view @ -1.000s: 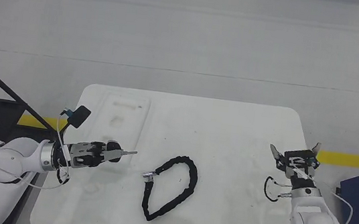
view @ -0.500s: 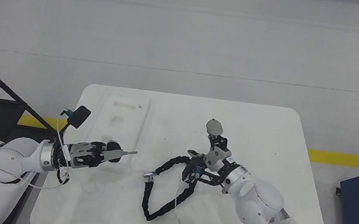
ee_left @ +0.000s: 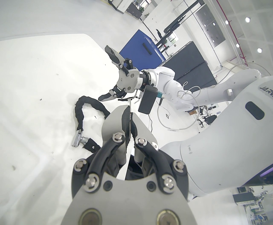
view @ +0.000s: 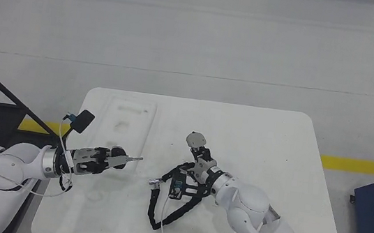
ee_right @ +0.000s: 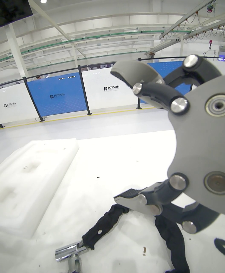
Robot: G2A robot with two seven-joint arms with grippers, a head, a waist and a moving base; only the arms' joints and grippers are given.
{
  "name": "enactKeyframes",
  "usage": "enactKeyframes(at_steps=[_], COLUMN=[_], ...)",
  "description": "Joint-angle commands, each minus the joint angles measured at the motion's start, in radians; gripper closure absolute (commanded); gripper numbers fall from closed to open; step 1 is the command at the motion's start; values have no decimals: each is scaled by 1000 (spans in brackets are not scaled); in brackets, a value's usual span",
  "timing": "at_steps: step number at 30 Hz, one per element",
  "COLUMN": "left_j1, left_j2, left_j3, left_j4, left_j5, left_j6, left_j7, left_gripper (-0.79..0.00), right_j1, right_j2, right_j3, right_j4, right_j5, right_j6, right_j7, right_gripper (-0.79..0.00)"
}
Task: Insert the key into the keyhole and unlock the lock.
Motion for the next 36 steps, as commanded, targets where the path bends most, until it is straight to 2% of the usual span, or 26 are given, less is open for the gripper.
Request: enactKeyframes(at_steps=[1, 3, 4, 6, 8, 10, 13, 14, 17, 19, 22, 25, 27, 32, 33, 34, 35, 36], left_j1=[0, 0, 0, 0, 0, 0, 0, 0, 0, 0, 0, 0, 0, 0, 0, 0, 0, 0], left_j2=[0, 0, 0, 0, 0, 0, 0, 0, 0, 0, 0, 0, 0, 0, 0, 0, 0, 0], left_j3=[0, 0, 0, 0, 0, 0, 0, 0, 0, 0, 0, 0, 0, 0, 0, 0, 0, 0], left_j4=[0, 0, 0, 0, 0, 0, 0, 0, 0, 0, 0, 0, 0, 0, 0, 0, 0, 0], left_j5=[0, 0, 0, 0, 0, 0, 0, 0, 0, 0, 0, 0, 0, 0, 0, 0, 0, 0], left_j6=[0, 0, 0, 0, 0, 0, 0, 0, 0, 0, 0, 0, 0, 0, 0, 0, 0, 0], left_j7=[0, 0, 0, 0, 0, 0, 0, 0, 0, 0, 0, 0, 0, 0, 0, 0, 0, 0], left_gripper=[0, 0, 0, 0, 0, 0, 0, 0, 0, 0, 0, 0, 0, 0, 0, 0, 0, 0], right_j1=[0, 0, -7, 20, 70, 131, 196, 268, 443, 541, 649, 732, 769, 789, 789, 790, 789, 786], right_j2=[0, 0, 0, 3, 8, 9, 8, 10, 20, 19, 3, -19, -36, -80, -89, -97, -105, -113], right_j3=[0, 0, -5, 36, 68, 86, 0, -77, -250, -344, -467, -555, -584, -612, -618, -622, -629, -637], right_j4=[0, 0, 13, 27, 49, 86, 183, 229, 313, 361, 427, 491, 528, 599, 610, 619, 627, 635], right_j5=[0, 0, 28, 167, 289, 386, 552, 688, 911, 1011, 1152, 1209, 1192, 1135, 1119, 1096, 1071, 1052], right_j6=[0, 0, -33, -180, -398, -590, -604, -604, -604, -604, -604, -604, -604, -580, -569, -553, -538, -532], right_j7=[0, 0, -15, -80, -129, -128, -88, -78, 10, 86, 133, 172, 203, 205, 202, 201, 198, 190], right_gripper=[-785, -785, -785, -785, -785, -785, -785, -785, -785, -785, -785, -785, -785, -785, -773, -646, -579, -379])
